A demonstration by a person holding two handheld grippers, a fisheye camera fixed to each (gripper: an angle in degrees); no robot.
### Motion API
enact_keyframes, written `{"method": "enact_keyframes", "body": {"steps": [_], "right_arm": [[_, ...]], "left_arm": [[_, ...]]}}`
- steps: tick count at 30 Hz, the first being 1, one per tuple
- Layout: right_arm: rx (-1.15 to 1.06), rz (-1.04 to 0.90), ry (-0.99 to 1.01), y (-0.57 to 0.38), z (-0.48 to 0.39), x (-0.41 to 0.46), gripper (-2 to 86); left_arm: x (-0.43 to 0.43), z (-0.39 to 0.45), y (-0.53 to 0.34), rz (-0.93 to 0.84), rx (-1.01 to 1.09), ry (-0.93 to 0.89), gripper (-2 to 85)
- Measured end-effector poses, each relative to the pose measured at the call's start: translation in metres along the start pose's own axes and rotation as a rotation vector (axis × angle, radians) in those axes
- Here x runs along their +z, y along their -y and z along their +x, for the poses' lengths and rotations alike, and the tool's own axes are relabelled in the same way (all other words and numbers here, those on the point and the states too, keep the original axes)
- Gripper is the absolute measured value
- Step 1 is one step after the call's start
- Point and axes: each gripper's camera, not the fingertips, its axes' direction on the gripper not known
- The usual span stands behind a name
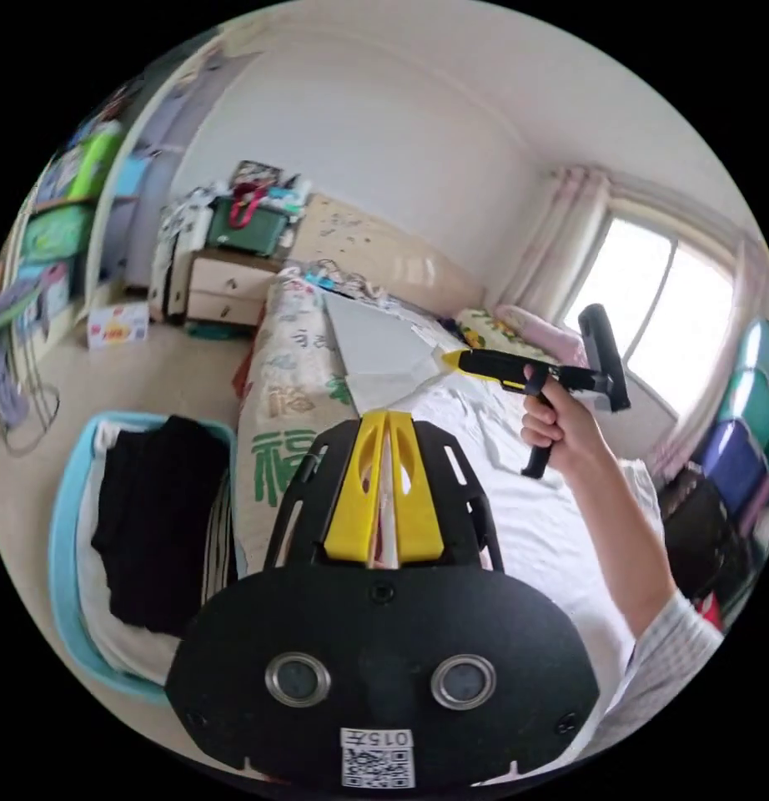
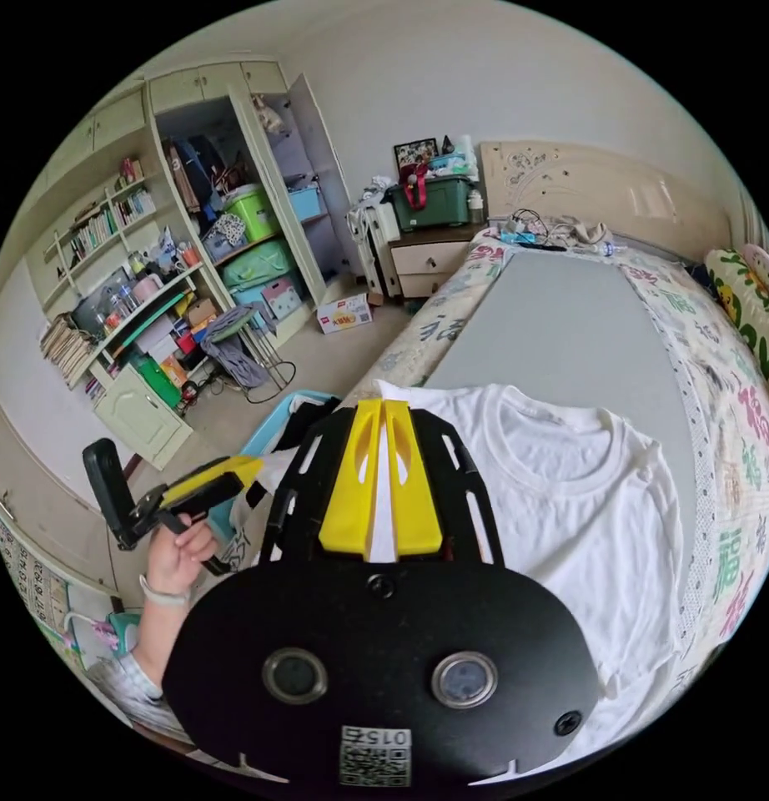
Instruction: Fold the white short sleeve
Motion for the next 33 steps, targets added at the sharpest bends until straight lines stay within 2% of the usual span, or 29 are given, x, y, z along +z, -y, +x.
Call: {"method": "enact_keyframes", "body": {"steps": [2,6,10,16,19,22,24,28,33], "right_arm": [[-0.068,-0.078,-0.005,-0.012,0.02,-0.013,-0.9],[-0.209,-0.229,-0.069,-0.028,0.032,-0.016,-0.9],[-0.295,-0.395,0.095,-0.039,0.049,-0.022,-0.9],[-0.413,-0.648,-0.059,-0.065,0.067,-0.013,-0.6],[-0.396,-0.654,-0.044,-0.064,0.078,-0.024,0.4],[-0.381,-0.588,-0.045,-0.056,0.081,-0.048,2.7],[-0.407,-0.523,-0.038,-0.052,0.075,-0.067,4.1],[-0.599,-0.391,0.186,-0.054,0.036,-0.106,8.2],[-0.712,-0.417,0.283,-0.058,-0.008,-0.094,8.8]], "left_arm": [[0.009,0.047,0.032,-0.055,0.144,-0.037,-0.3],[0.029,0.101,0.072,-0.166,0.292,-0.122,-0.2],[0.052,0.151,0.112,-0.276,0.415,-0.129,-0.1],[0.077,0.191,0.162,-0.418,0.499,-0.16,0.3],[0.085,0.21,0.179,-0.516,0.563,-0.164,1.0],[0.062,0.22,0.202,-0.485,0.609,-0.146,2.6],[0.041,0.213,0.222,-0.436,0.575,-0.115,4.1],[0.006,0.174,0.26,-0.319,0.412,0.017,7.5],[0.0,0.148,0.281,-0.353,0.358,0.024,8.1]]}}
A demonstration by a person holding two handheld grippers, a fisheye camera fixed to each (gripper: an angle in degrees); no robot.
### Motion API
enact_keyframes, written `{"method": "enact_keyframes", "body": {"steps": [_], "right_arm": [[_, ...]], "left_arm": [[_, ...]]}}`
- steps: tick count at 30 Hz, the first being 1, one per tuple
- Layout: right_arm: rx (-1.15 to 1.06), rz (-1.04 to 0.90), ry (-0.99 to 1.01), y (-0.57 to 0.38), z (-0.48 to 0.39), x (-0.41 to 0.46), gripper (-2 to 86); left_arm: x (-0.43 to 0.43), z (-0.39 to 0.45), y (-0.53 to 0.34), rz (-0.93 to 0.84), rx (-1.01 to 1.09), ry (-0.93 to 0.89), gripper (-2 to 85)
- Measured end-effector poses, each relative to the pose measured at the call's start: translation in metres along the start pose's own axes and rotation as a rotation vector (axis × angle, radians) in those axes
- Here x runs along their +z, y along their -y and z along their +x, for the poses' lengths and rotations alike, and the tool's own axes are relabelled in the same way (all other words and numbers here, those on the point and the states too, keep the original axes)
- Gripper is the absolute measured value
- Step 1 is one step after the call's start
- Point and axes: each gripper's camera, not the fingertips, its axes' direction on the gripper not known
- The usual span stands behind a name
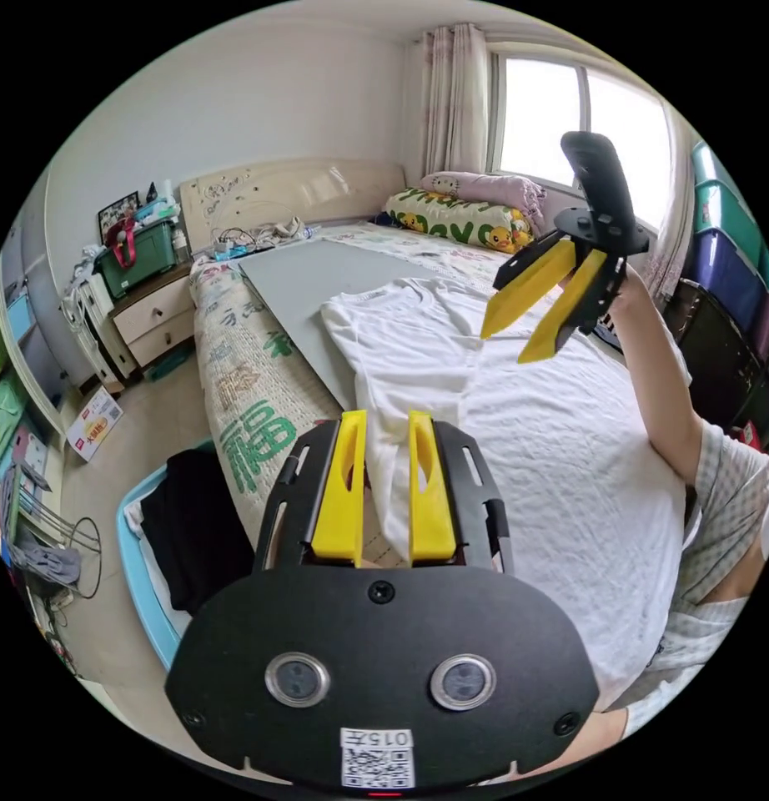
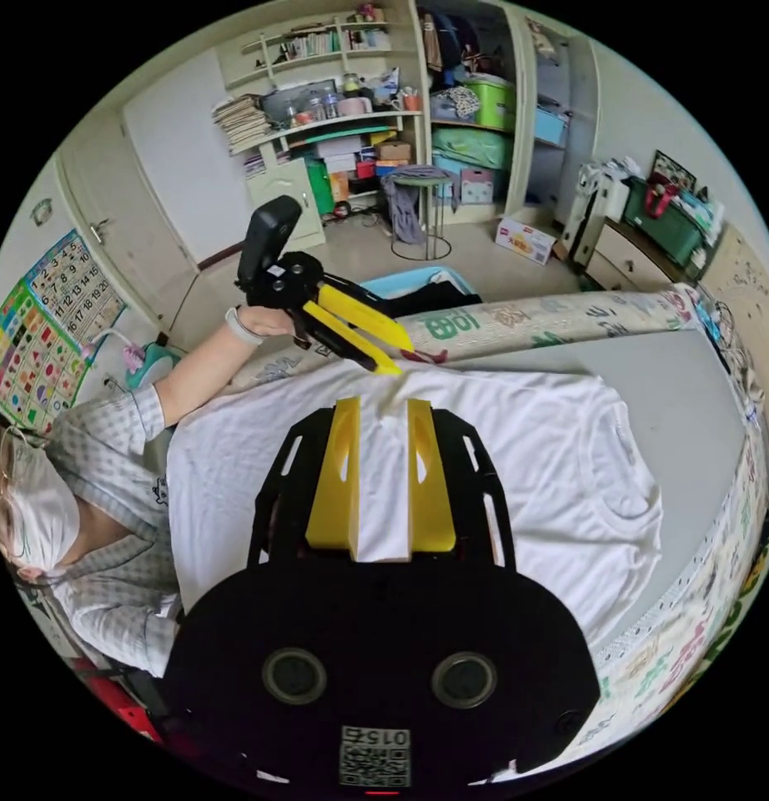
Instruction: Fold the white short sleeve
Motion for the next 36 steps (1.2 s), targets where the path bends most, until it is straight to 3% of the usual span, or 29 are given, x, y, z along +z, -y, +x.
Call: {"method": "enact_keyframes", "body": {"steps": [6,14,24,29,36], "right_arm": [[-0.019,-0.217,0.013,0.017,0.004,0.054,8.9],[0.023,-0.188,0.041,0.018,0.022,0.045,-0.5],[-0.019,-0.209,0.041,0.033,0.023,0.025,1.8],[0.178,-0.125,-0.165,0.019,0.058,-0.019,9.3],[0.466,-0.046,-0.152,0.009,0.116,-0.027,9.7]], "left_arm": [[-0.01,-0.025,0.012,-0.078,0.004,-0.026,7.0],[-0.058,-0.056,0.022,-0.07,-0.007,0.021,0.3],[-0.093,-0.091,0.032,-0.113,-0.047,0.096,3.0],[-0.158,-0.084,0.046,0.087,0.003,-0.034,7.0],[-0.111,-0.065,0.07,-0.104,0.105,-0.064,8.1]]}}
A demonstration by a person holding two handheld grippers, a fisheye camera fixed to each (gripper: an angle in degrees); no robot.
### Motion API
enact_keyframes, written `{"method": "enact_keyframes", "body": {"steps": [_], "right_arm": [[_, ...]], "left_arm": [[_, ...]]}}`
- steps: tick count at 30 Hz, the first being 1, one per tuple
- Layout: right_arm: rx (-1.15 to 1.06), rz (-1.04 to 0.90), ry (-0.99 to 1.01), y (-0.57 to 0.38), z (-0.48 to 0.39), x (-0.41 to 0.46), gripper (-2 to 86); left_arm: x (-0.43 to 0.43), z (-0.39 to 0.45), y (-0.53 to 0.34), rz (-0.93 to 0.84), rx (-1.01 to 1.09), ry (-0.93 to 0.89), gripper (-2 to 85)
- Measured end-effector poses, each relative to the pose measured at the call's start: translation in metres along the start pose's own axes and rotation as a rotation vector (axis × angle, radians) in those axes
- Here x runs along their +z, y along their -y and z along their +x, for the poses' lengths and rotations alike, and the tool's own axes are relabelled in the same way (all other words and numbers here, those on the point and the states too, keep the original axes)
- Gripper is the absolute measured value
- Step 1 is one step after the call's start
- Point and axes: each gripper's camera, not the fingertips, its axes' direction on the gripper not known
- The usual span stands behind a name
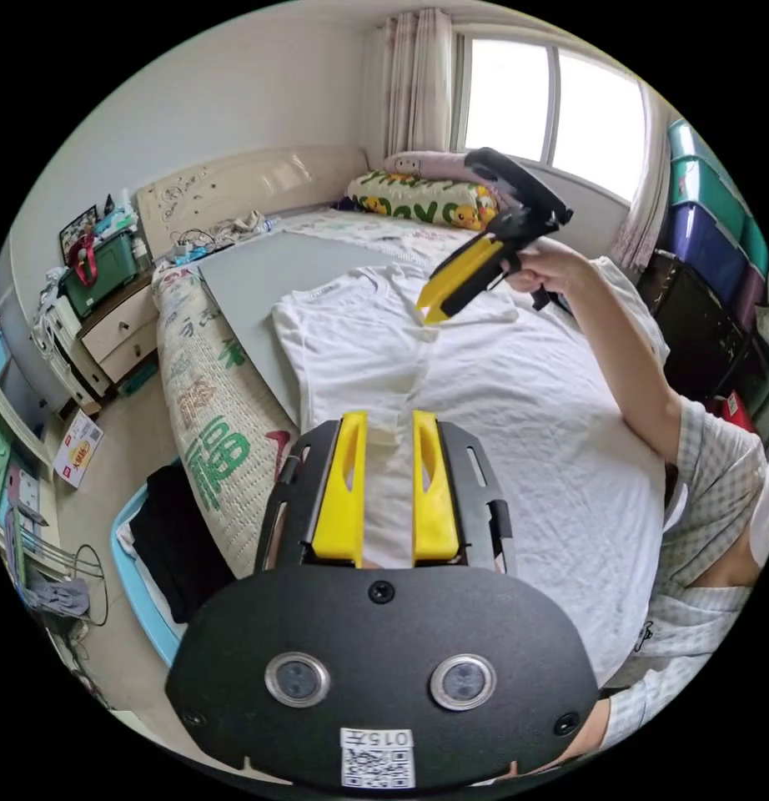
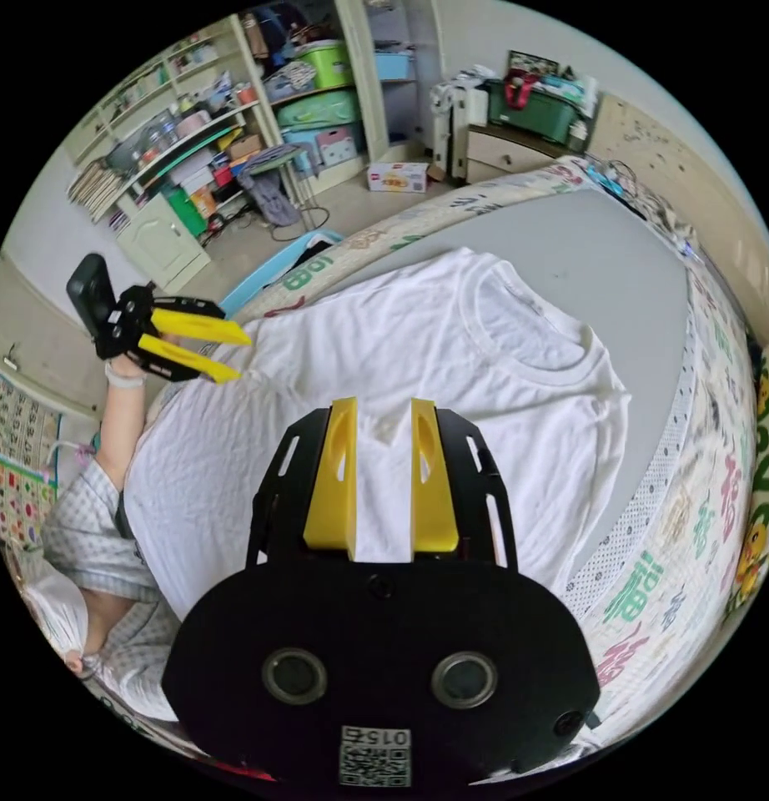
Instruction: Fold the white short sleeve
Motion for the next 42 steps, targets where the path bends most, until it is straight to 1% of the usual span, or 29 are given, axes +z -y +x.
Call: {"method": "enact_keyframes", "body": {"steps": [2,4,7,10,14,20,28,34,36,39,42], "right_arm": [[0.007,-0.024,0.052,0.008,0.003,0.009,8.7],[-0.001,-0.067,0.067,0.017,0.0,0.02,8.4],[0.03,-0.123,0.006,0.032,-0.004,0.036,8.3],[0.03,-0.129,0.007,0.04,-0.009,0.04,7.1],[0.034,-0.127,0.02,0.048,-0.014,0.041,1.3],[0.024,-0.109,0.032,0.051,-0.022,0.042,-0.5],[0.047,-0.108,-0.037,0.05,-0.036,0.037,-0.7],[0.032,-0.182,-0.097,0.048,-0.05,0.056,-0.7],[0.038,-0.179,-0.094,0.045,-0.051,0.056,-0.4],[0.03,-0.176,-0.094,0.037,-0.054,0.053,1.5],[0.051,-0.142,-0.135,0.028,-0.055,0.041,5.3]], "left_arm": [[0.015,-0.003,0.005,-0.063,0.007,0.006,7.7],[0.018,-0.003,0.007,-0.077,0.017,0.029,7.2],[0.014,-0.007,0.009,-0.079,0.016,0.049,5.8],[0.01,-0.011,0.009,-0.08,0.021,0.047,4.1],[0.003,-0.014,0.008,-0.07,0.026,0.053,2.1],[-0.002,-0.012,0.006,-0.056,0.043,0.069,0.9],[0.003,-0.006,0.001,-0.059,0.079,0.057,0.1],[0.022,0.006,-0.005,-0.122,0.12,0.07,0.0],[0.026,0.01,-0.008,-0.131,0.129,0.084,0.1],[0.028,0.012,-0.016,-0.134,0.127,0.085,0.5],[0.012,0.0,-0.032,-0.061,0.102,0.039,1.1]]}}
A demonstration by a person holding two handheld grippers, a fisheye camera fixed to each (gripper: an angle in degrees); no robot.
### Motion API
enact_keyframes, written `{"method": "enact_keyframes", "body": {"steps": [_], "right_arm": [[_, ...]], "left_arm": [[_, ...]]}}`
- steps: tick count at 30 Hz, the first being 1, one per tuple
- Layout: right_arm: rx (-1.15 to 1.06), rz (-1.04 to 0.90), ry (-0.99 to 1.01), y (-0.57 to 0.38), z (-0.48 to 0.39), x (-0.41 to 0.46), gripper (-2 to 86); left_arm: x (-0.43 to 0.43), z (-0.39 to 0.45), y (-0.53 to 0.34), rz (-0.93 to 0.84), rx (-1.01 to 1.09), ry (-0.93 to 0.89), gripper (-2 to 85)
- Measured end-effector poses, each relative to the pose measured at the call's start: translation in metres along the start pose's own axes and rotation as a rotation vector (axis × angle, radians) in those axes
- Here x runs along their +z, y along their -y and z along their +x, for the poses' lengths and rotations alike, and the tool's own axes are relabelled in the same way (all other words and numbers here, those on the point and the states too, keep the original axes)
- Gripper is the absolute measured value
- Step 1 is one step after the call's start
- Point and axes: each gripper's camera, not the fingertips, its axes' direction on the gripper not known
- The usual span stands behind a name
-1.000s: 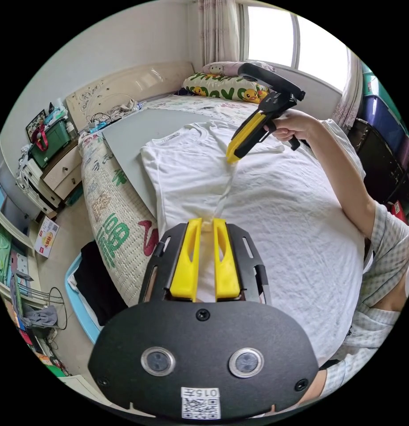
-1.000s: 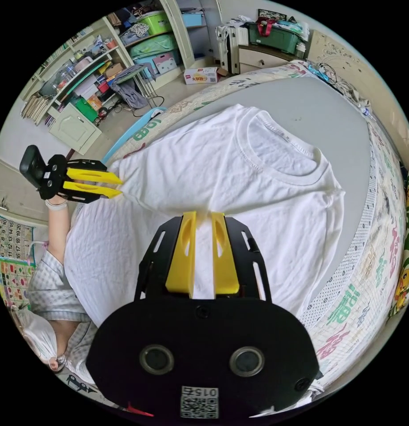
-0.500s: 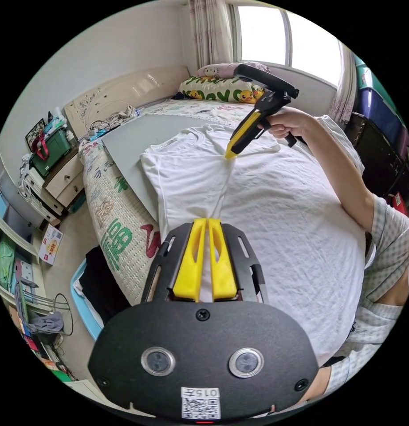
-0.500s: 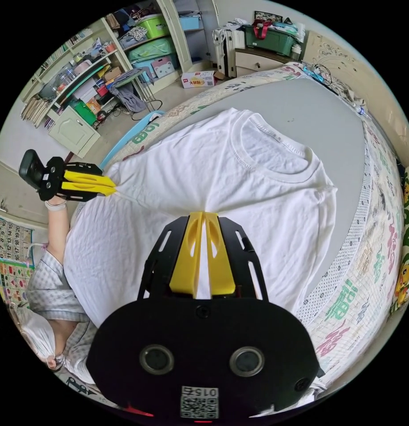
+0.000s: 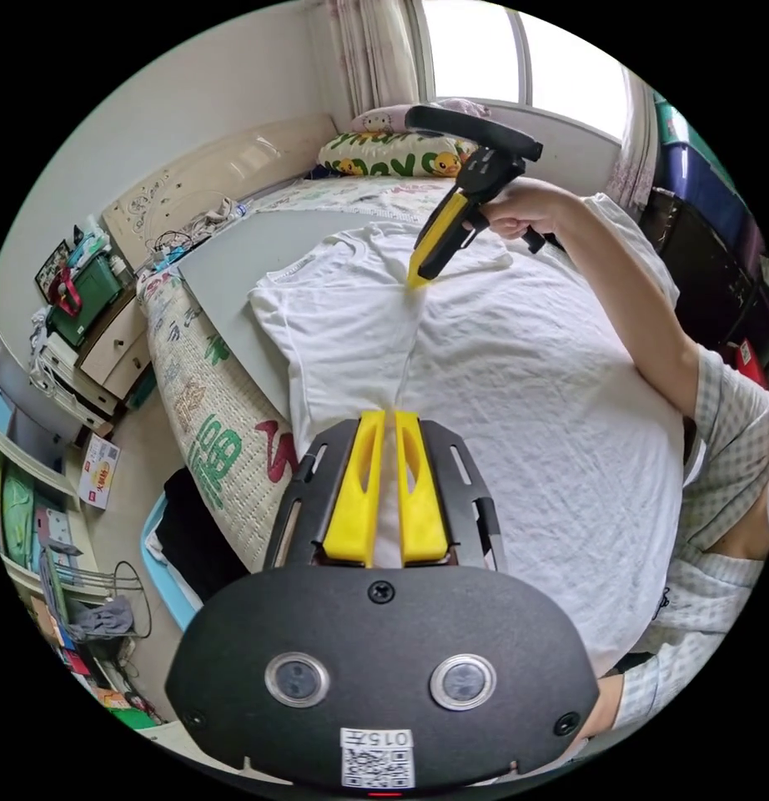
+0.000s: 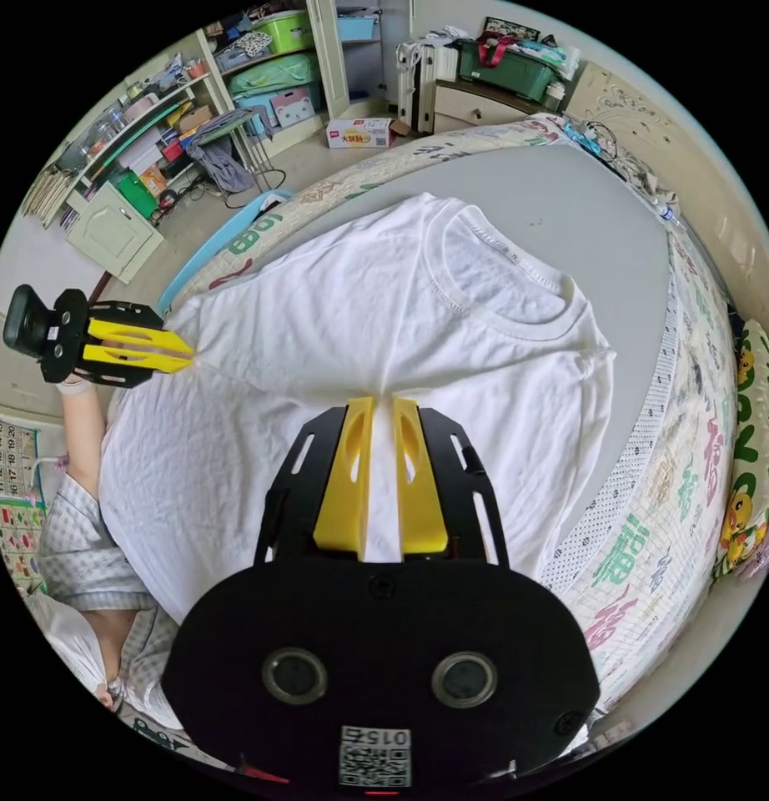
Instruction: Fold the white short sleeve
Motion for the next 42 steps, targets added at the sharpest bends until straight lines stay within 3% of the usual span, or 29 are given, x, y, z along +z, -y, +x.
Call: {"method": "enact_keyframes", "body": {"steps": [3,5,10,14,21,28,32,37,42], "right_arm": [[0.004,0.062,-0.048,-0.014,-0.006,-0.02,7.6],[-0.075,0.142,0.023,-0.024,-0.022,-0.04,8.1],[-0.335,0.186,0.158,-0.036,-0.084,-0.064,8.3],[-0.475,0.115,0.211,-0.035,-0.129,-0.053,8.4],[-0.482,-0.016,0.242,-0.04,-0.13,-0.028,6.1],[-0.465,-0.032,0.22,-0.055,-0.121,-0.039,2.0],[-0.461,-0.009,0.273,-0.059,-0.117,-0.055,5.2],[-0.499,-0.006,0.255,-0.064,-0.121,-0.065,7.0],[-0.497,-0.011,0.202,-0.064,-0.121,-0.074,0.9]], "left_arm": [[-0.023,-0.024,-0.028,0.131,-0.108,-0.007,1.8],[-0.025,-0.038,-0.049,0.161,-0.185,0.043,2.6],[0.01,-0.042,-0.063,0.068,-0.205,0.036,5.7],[0.042,-0.042,-0.073,0.017,-0.215,0.06,5.1],[0.064,-0.045,-0.093,0.019,-0.242,0.062,-0.1],[0.076,-0.04,-0.109,0.084,-0.259,0.029,0.7],[0.085,-0.032,-0.113,0.109,-0.226,-0.015,6.4],[0.12,-0.027,-0.116,0.027,-0.218,0.004,3.6],[0.129,-0.021,-0.121,0.028,-0.214,0.043,0.6]]}}
